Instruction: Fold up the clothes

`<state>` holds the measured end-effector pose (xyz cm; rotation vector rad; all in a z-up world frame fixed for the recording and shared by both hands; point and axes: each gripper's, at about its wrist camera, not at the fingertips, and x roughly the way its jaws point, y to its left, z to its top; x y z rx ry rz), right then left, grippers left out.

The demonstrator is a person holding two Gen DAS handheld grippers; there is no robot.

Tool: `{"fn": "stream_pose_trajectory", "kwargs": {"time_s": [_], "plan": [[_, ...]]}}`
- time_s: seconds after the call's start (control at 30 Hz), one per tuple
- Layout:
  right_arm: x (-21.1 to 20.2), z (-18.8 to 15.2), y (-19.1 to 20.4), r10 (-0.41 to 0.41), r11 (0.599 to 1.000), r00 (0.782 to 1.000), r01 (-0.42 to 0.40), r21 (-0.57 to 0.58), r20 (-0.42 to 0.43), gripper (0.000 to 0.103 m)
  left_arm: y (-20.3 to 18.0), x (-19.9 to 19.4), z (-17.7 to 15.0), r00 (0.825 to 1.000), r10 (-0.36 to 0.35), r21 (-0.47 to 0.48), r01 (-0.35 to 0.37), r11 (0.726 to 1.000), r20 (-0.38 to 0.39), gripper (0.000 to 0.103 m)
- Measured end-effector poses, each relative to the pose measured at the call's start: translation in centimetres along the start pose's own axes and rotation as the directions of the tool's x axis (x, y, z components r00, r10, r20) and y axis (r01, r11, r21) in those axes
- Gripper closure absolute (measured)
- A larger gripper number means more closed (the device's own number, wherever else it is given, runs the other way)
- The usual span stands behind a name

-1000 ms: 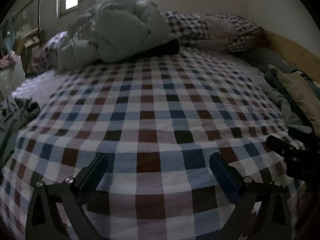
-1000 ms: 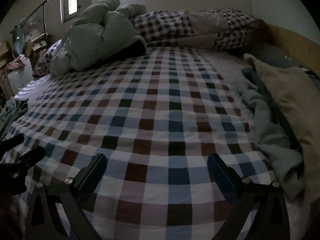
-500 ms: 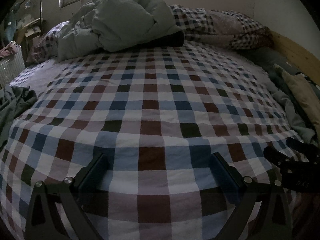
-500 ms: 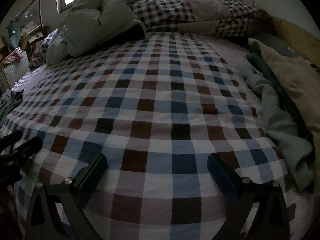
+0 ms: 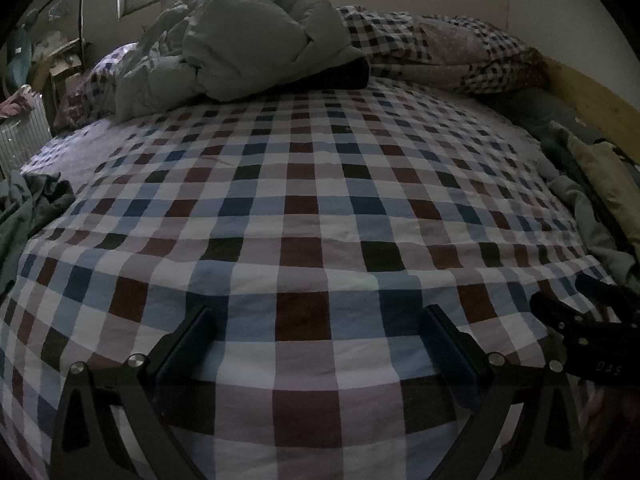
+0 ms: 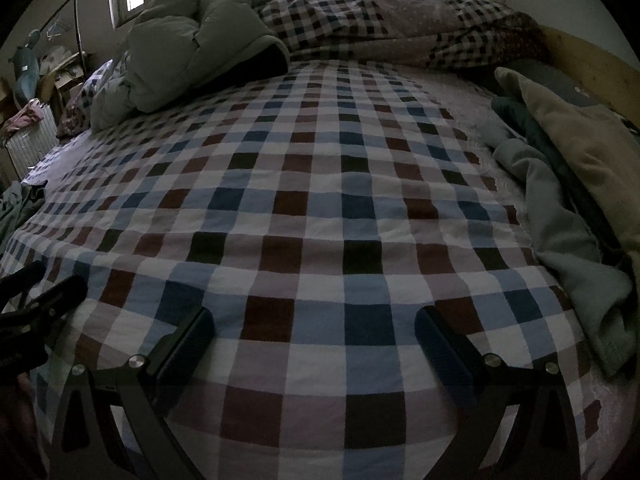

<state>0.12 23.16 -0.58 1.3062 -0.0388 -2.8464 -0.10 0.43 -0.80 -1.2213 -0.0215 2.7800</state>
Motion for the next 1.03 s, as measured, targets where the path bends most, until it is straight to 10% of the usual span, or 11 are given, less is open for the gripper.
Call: {"fn": "stream_pose_trajectory", "kwargs": {"time_s": [1.03], "plan": [[0.04,-0.01,-0.02,0.002,1.000,1.000,-0.002,0.000,0.004,0.000,-0.22,-0.21,-0.29,1.000,0.004,0.005,-0.004,1.000,0.016,0.000]]}}
